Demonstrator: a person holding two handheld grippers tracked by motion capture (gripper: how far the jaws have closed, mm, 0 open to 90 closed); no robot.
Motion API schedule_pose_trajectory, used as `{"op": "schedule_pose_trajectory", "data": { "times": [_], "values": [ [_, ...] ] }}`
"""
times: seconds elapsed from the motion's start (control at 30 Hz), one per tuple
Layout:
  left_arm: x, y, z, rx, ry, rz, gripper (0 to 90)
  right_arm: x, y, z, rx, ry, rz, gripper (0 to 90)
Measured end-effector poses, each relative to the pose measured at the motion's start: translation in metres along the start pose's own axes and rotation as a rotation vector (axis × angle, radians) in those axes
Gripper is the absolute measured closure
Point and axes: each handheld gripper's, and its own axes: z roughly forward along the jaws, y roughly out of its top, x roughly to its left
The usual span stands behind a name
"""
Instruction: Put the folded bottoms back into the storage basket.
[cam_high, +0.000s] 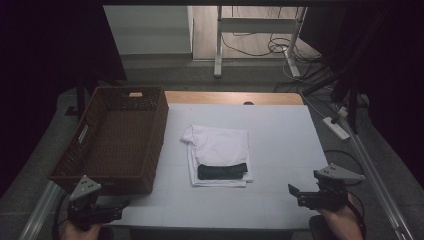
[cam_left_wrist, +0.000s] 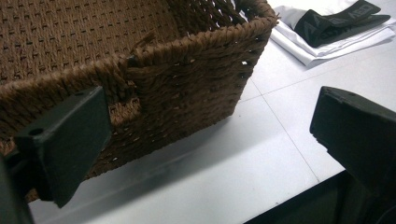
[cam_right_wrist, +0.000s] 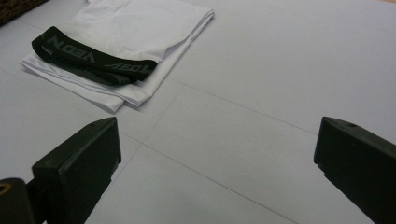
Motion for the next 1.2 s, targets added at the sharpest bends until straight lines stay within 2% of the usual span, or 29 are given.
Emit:
{"op": "schedule_pose_trajectory", "data": {
  "times": [0.57, 0.93, 1.1, 1.13, 1.2],
  "values": [
    [0.0009, -0.0001, -0.0002, 0.002, -0.007, -0.002, 0.0, 0.002, 0.0004, 0.0012, 0.011, 0.009, -0.025, 1.9],
    [0.0018, 0.0003, -0.0001, 0.004, -0.033, 0.003, 0.0, 0.0025, 0.0007, 0.0015, 0.017, 0.012, -0.033, 1.9],
    [0.0003, 0.001, 0.0001, 0.002, -0.067, 0.031, 0.0, 0.0028, 0.0006, 0.0018, 0.015, 0.015, -0.034, 1.9],
    [0.002, 0.0017, 0.0011, -0.005, -0.12, 0.024, 0.0, 0.0029, 0.0007, 0.0018, 0.015, 0.016, -0.036, 1.9],
    [0.0015, 0.0021, 0.0014, -0.008, -0.128, 0.024, 0.0, 0.0031, 0.0007, 0.0018, 0.015, 0.016, -0.037, 1.9]
  ]
}}
